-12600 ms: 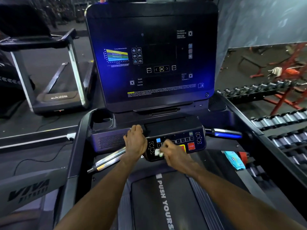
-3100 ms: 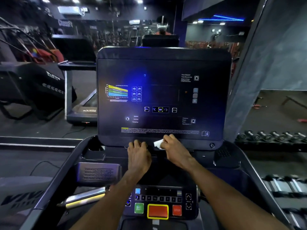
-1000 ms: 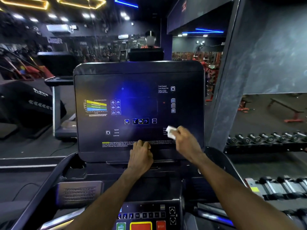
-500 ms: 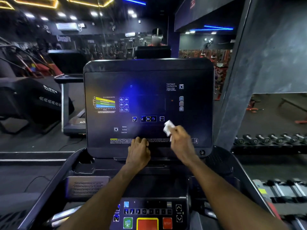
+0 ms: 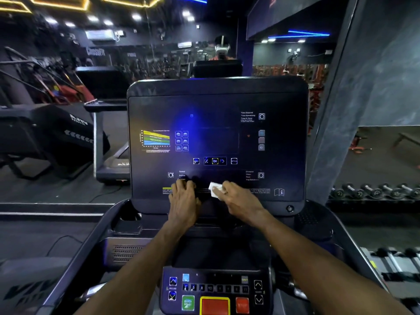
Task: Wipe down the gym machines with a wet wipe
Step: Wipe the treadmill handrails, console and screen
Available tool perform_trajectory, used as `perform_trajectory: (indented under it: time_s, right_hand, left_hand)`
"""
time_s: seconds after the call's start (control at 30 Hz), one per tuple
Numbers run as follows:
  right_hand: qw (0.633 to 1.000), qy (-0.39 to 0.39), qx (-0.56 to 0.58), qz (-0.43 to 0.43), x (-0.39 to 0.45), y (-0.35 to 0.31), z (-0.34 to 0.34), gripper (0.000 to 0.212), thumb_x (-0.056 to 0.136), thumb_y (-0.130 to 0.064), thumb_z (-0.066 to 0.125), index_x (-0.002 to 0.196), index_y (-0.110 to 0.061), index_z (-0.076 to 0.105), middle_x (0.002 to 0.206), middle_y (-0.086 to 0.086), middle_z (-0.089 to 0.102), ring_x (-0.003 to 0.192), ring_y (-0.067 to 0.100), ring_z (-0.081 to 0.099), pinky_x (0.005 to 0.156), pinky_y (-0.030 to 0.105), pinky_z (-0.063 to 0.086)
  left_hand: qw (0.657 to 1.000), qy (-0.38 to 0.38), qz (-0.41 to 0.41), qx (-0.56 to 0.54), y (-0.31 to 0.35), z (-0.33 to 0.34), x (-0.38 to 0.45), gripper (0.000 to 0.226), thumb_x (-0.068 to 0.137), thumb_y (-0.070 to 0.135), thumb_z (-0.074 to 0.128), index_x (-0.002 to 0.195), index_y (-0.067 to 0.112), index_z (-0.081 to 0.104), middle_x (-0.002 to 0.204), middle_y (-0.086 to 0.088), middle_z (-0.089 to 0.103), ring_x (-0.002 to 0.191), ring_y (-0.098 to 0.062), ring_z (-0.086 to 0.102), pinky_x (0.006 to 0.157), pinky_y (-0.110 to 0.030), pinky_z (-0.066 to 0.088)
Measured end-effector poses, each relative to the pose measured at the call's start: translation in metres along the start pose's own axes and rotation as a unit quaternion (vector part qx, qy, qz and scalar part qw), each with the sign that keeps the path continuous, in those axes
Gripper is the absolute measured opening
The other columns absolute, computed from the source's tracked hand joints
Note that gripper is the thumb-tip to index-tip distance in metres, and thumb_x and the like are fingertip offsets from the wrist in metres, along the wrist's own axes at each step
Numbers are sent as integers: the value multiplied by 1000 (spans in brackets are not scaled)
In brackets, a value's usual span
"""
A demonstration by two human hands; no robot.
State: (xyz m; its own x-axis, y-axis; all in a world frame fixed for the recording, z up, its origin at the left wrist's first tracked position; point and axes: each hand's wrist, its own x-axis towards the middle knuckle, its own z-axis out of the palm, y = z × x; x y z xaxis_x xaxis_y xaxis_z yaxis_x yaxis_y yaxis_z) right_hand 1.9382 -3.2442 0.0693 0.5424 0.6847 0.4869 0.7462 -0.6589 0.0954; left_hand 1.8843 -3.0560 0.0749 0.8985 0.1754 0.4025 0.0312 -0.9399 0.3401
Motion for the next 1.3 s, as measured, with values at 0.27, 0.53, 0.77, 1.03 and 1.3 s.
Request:
perform_trajectory:
  time_s: [0.27, 0.53, 0.77, 1.03, 1.3]
  right_hand:
    - [999, -30, 37, -23, 10, -31, 11, 54, 68, -3, 76, 120, -12, 66, 90, 7, 55, 77, 25, 58, 47, 32, 48]
    - [987, 63, 99, 107, 41, -42, 19, 55, 76, 7, 64, 129, -9, 62, 92, 10, 50, 75, 28, 53, 50, 32, 48]
    - [991, 33, 91, 90, 66, -48, 17, 57, 73, 9, 66, 127, -10, 62, 91, 10, 50, 75, 28, 55, 44, 36, 51]
    - [999, -31, 28, -13, 88, -77, 21, 59, 66, 2, 75, 122, -11, 63, 91, 10, 53, 74, 29, 57, 42, 33, 41]
    - [993, -95, 49, -49, 99, -120, 30, 57, 81, 3, 62, 136, -8, 51, 111, 15, 50, 95, 35, 56, 63, 45, 51]
  left_hand:
    - [999, 1, -33, -2, -18, -6, 2, 47, 81, 17, 66, 123, 13, 45, 119, -8, 36, 108, -28, 36, 88, -43, 41]
    - [999, 16, -40, -16, -47, -16, 5, 48, 79, 13, 66, 121, 6, 44, 114, -14, 38, 104, -35, 38, 85, -49, 45]
    - [998, 28, -50, -18, -76, -27, 10, 56, 77, 15, 68, 126, 6, 43, 117, -14, 38, 107, -35, 38, 88, -50, 44]
    - [999, 45, -24, -18, -102, -38, 20, 63, 74, 12, 70, 130, 6, 43, 114, -14, 40, 104, -33, 39, 93, -47, 42]
    - [999, 25, -22, -32, -131, -48, 22, 62, 76, 13, 69, 130, 5, 41, 120, -14, 39, 107, -32, 40, 93, -46, 44]
